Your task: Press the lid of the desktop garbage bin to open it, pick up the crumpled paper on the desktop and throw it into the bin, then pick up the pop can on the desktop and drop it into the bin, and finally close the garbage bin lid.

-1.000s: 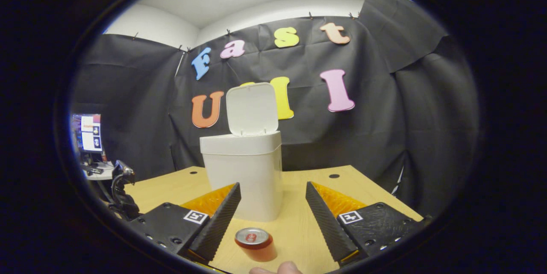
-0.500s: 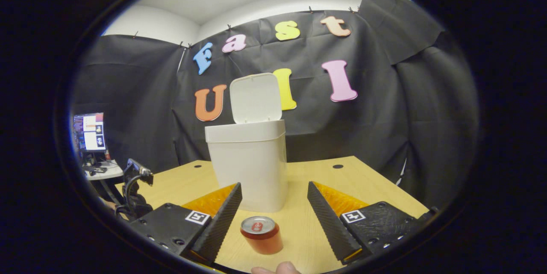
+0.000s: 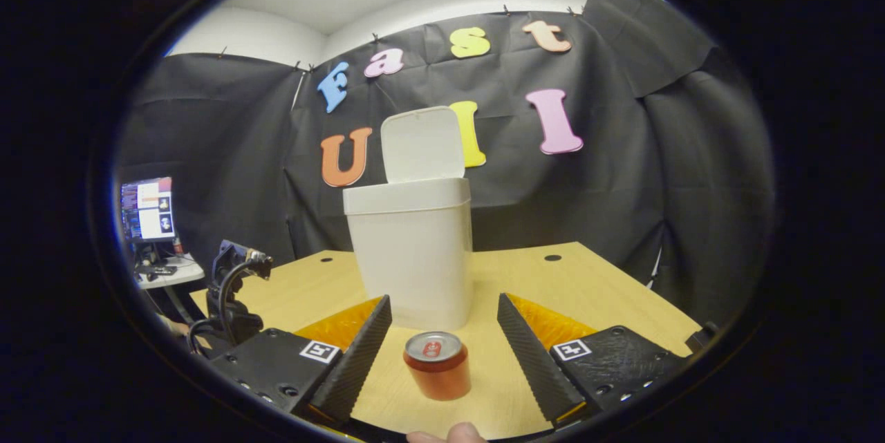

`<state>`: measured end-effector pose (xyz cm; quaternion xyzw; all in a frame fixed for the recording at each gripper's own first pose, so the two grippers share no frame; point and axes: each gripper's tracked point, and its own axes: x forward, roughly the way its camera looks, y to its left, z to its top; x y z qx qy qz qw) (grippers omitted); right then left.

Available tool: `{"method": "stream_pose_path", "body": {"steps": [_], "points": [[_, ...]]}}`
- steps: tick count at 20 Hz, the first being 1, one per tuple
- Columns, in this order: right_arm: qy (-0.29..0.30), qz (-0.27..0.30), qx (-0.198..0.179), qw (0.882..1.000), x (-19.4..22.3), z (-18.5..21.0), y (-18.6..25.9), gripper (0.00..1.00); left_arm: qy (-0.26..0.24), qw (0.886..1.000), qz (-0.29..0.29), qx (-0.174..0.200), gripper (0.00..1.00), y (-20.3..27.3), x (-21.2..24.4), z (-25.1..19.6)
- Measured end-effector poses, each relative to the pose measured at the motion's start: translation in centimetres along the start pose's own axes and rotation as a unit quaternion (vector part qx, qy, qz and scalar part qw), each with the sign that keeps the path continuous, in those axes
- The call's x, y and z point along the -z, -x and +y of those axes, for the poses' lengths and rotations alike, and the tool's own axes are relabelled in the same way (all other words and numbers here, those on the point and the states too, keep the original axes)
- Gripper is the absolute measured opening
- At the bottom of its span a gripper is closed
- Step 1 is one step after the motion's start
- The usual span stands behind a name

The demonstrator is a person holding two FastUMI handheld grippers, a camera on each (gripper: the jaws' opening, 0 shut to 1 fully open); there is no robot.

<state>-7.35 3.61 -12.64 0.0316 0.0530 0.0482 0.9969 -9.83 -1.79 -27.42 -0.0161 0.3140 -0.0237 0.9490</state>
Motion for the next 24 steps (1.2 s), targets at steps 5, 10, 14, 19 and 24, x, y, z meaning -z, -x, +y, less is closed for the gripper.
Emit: {"method": "stream_pose_path", "body": {"steps": [5, 10, 14, 19, 24], "points": [[-0.001, 0.005, 0.003, 1.0, 0.7, 0.3, 0.2, 0.99, 0.025, 1.0, -0.005, 0.007, 0.3, 0.1, -0.3, -0.1], [-0.013, 0.024, 0.015, 1.0, 2.4, 0.3, -0.3, 0.93, 0.025, 0.999, -0.04, 0.017, 0.27, 1.1, -3.0, -0.5], [-0.01, 0.037, 0.032, 0.999, 3.3, 0.3, -0.8, 0.93, 0.027, 0.997, -0.073, 0.008, 0.27, 2.1, -5.6, 0.0], [0.004, 0.056, 0.044, 0.997, 4.9, 0.4, -1.6, 0.96, 0.025, 0.993, -0.111, 0.0, 0.27, 3.1, -8.2, 0.8], [0.023, 0.075, 0.055, 0.995, 6.6, 0.2, -2.1, 0.96, 0.032, 0.989, -0.147, -0.007, 0.27, 4.1, -10.7, 1.7]]}}
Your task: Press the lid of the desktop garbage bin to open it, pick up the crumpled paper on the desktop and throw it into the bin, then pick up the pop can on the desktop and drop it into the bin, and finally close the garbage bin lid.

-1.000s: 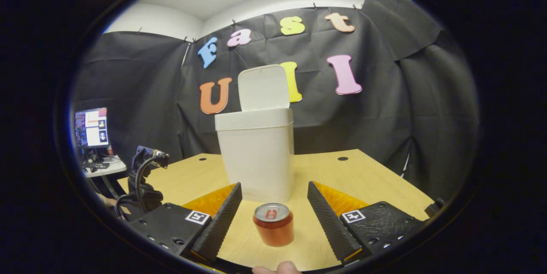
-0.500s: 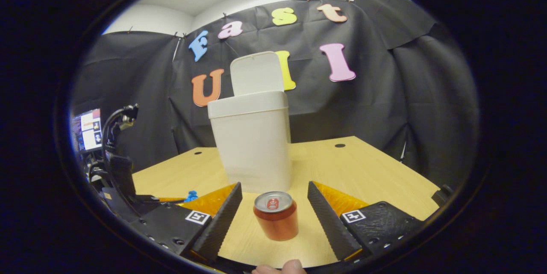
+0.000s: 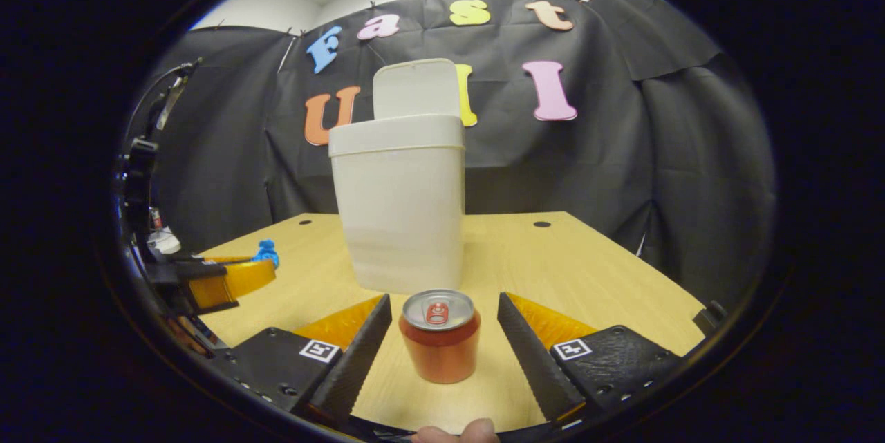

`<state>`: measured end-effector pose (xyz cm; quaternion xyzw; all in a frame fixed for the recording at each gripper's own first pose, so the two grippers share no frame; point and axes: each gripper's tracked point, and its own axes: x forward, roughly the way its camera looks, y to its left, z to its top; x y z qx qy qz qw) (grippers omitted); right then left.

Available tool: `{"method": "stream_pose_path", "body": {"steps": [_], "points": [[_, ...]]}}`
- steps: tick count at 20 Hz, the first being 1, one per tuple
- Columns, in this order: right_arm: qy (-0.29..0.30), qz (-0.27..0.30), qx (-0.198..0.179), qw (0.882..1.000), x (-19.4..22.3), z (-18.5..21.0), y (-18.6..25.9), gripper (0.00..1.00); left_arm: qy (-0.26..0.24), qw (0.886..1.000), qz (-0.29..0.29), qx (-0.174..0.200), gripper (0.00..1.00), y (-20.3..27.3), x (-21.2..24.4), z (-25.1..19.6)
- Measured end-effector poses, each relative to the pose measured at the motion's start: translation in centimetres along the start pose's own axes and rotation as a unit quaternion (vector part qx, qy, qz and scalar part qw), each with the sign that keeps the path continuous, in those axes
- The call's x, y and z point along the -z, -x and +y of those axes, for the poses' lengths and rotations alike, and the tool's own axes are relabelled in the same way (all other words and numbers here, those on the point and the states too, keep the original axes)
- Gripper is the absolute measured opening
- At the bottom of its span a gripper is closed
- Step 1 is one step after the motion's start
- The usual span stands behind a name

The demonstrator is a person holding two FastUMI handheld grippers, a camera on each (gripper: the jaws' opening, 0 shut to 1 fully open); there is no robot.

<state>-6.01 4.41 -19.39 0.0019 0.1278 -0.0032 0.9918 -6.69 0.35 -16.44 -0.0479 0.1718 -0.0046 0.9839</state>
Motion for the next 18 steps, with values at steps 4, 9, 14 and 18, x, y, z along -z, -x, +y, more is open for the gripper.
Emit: {"method": "stream_pose_path", "body": {"steps": [4, 9, 14, 18], "points": [[-0.003, 0.019, 0.011, 1.0, 1.3, -0.2, -0.8, 0.96, 0.011, 1.0, -0.028, 0.001, 0.27, 0.0, -2.3, 0.4], [0.001, 0.039, 0.016, 0.999, 3.3, -0.4, -1.8, 0.96, 0.014, 0.998, -0.064, -0.006, 0.27, 0.2, -5.5, 1.3], [-0.001, 0.069, 0.018, 0.997, 5.1, -0.7, -3.1, 0.96, 0.004, 0.995, -0.096, -0.009, 0.27, 0.4, -8.3, 1.4], [0.002, 0.08, 0.018, 0.997, 6.3, -1.0, -3.1, 0.96, 0.007, 0.994, -0.111, -0.002, 0.27, 0.5, -10.0, 0.9]]}}
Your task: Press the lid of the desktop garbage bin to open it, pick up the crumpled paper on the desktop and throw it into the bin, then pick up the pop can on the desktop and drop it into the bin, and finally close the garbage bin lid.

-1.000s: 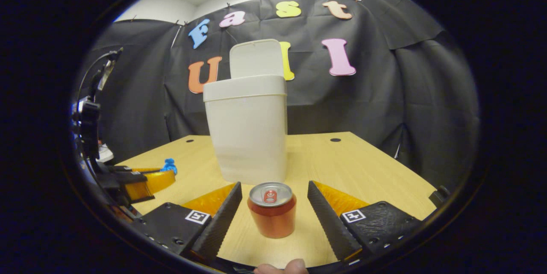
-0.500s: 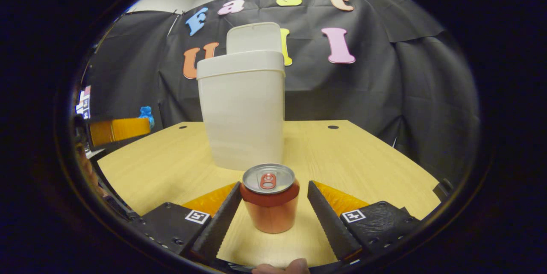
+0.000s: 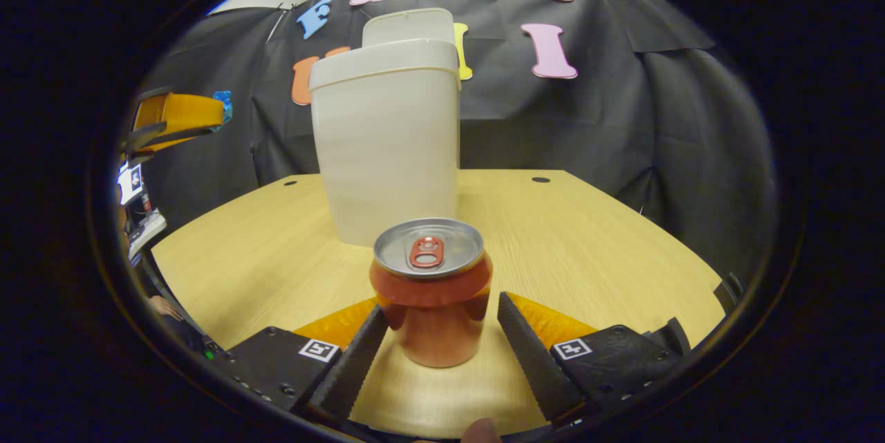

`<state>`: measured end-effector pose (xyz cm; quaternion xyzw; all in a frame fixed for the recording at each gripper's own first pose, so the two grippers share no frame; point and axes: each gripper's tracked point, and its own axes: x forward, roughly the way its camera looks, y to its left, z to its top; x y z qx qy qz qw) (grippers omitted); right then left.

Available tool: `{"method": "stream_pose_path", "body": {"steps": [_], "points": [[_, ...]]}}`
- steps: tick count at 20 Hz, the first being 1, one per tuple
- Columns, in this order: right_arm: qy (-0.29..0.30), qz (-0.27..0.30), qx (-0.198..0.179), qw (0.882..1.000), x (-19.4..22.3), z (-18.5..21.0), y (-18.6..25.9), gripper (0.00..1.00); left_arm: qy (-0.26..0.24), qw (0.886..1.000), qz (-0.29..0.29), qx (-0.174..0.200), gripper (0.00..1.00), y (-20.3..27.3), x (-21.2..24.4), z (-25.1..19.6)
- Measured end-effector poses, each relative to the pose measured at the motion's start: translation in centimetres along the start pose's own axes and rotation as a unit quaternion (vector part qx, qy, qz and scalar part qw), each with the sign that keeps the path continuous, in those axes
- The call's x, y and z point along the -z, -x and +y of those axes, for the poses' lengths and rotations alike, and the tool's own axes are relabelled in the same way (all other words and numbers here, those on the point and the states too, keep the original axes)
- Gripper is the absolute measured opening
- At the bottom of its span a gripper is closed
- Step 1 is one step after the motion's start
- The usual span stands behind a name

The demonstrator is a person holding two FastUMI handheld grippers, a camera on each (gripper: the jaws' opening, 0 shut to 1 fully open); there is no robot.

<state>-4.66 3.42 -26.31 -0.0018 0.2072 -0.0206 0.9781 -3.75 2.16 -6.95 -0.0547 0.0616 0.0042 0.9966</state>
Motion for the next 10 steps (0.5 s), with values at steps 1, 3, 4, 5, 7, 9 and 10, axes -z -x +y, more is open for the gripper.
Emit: {"method": "stream_pose_path", "body": {"steps": [1, 3, 4, 5, 7, 9, 10], "points": [[0.0, 0.002, 0.001, 1.0, 0.1, -0.1, -0.2, 0.96, -0.001, 1.0, -0.005, 0.001, 0.27, -0.1, -0.5, -0.2], [0.001, 0.007, 0.001, 1.0, 0.5, -0.2, -0.5, 0.96, -0.006, 1.0, -0.012, 0.007, 0.27, -0.5, -1.4, -0.6], [0.001, 0.011, 0.0, 1.0, 0.8, -0.1, -0.6, 0.96, -0.009, 1.0, -0.014, 0.01, 0.27, -0.8, -1.8, -0.9], [0.004, 0.017, -0.004, 1.0, 1.1, 0.0, -0.8, 0.96, -0.012, 1.0, -0.015, 0.014, 0.27, -1.0, -2.1, -1.3], [0.005, 0.022, -0.008, 1.0, 1.3, 0.0, -0.8, 0.96, -0.019, 0.999, -0.023, 0.016, 0.27, -1.7, -3.2, -1.7], [0.001, 0.024, -0.009, 1.0, 1.3, -0.3, -0.8, 0.96, -0.024, 0.999, -0.03, 0.018, 0.27, -2.2, -4.1, -2.1], [-0.002, 0.025, -0.011, 1.0, 1.3, -0.2, -0.9, 0.95, -0.024, 0.999, -0.032, 0.02, 0.27, -2.7, -4.4, -2.3]]}}
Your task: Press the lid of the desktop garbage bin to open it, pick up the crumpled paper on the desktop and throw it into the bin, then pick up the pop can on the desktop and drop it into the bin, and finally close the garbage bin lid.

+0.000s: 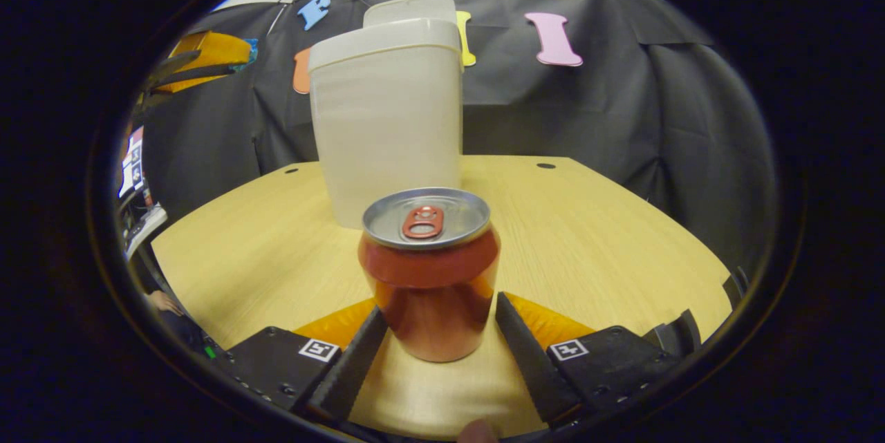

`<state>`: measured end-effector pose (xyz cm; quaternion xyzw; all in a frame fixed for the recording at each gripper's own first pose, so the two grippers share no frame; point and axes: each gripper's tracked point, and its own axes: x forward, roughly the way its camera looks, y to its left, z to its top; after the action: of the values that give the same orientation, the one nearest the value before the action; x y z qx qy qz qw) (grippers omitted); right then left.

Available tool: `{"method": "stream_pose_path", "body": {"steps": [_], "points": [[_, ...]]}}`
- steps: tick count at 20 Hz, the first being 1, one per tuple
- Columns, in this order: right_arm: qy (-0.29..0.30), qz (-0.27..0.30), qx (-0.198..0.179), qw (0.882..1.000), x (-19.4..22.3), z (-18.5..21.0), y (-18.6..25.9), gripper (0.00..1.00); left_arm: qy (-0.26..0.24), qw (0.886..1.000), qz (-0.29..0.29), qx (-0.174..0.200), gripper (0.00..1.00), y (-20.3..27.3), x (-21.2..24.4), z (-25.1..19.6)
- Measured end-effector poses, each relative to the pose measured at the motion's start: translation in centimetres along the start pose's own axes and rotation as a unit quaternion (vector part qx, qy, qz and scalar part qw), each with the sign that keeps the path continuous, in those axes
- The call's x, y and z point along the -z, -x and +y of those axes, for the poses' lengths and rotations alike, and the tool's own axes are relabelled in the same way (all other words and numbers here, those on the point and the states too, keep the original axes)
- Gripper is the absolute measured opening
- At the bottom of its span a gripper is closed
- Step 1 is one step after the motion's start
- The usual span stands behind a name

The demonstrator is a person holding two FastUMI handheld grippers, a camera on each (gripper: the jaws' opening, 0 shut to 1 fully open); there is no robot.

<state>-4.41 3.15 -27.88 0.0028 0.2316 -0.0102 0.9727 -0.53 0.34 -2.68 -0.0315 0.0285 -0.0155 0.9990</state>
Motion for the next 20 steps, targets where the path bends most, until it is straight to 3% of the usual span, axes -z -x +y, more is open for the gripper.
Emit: {"method": "stream_pose_path", "body": {"steps": [3, 10, 15, 20], "points": [[-0.002, 0.004, -0.008, 1.0, 0.0, 0.1, 0.0, 0.84, 0.001, 1.0, -0.01, 0.009, 0.27, -1.5, -0.7, -0.5], [0.001, 0.001, -0.035, 0.999, -0.6, 0.0, 0.9, 0.79, 0.001, 0.999, -0.021, 0.025, 0.27, -4.8, -3.5, -2.2], [-0.014, -0.016, -0.047, 0.999, -2.0, -0.4, 1.3, 0.79, -0.029, 0.998, -0.054, 0.029, 0.31, -6.6, -6.6, -3.8], [-0.026, -0.037, -0.041, 0.998, -3.7, -2.8, 2.1, 0.79, -0.026, 0.997, -0.069, 0.033, 0.33, -9.5, -7.7, -5.0]]}}
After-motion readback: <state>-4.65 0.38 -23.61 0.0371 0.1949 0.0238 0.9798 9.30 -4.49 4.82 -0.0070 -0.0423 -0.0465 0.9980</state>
